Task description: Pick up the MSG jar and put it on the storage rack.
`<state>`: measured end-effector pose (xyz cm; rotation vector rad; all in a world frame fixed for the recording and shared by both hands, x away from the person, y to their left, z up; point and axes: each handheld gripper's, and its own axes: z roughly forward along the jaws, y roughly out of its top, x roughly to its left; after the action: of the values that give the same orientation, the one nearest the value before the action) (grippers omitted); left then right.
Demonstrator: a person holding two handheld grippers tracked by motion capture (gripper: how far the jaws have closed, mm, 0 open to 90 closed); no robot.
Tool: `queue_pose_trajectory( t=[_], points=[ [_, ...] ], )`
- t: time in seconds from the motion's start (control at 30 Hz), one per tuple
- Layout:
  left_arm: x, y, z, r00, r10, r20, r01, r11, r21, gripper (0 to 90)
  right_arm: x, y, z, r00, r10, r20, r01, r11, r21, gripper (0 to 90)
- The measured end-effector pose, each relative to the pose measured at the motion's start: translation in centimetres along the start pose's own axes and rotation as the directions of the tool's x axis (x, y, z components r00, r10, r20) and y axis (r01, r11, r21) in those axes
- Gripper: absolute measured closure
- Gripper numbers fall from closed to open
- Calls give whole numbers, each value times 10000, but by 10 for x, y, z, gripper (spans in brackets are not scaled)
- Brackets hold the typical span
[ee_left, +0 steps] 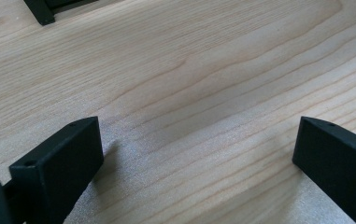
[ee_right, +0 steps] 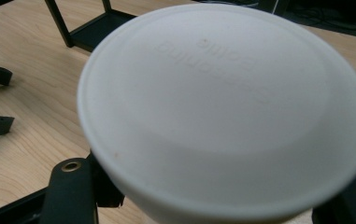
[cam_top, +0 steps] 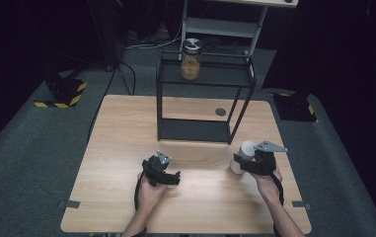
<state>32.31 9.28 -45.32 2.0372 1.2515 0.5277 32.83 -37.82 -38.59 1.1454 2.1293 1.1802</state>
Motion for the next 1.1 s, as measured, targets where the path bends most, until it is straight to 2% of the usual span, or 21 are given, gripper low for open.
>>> queue_pose_trajectory(
  t=[0.23,0.57,1.1],
  points=[
    [0,0,0,10000,-6,2,6,10000,-5,18,-3,14,-11,9995,-135,-302,131,9998,-154,336],
    [1,0,0,10000,-20,20,20,10000,-15,19,-4,51,-30,9957,-69,-926,43,9996,-283,337],
    [1,-1,0,10000,-48,26,48,10000,-33,20,-2,89,-54,9922,-513,-1140,430,9963,-742,338]
  ],
)
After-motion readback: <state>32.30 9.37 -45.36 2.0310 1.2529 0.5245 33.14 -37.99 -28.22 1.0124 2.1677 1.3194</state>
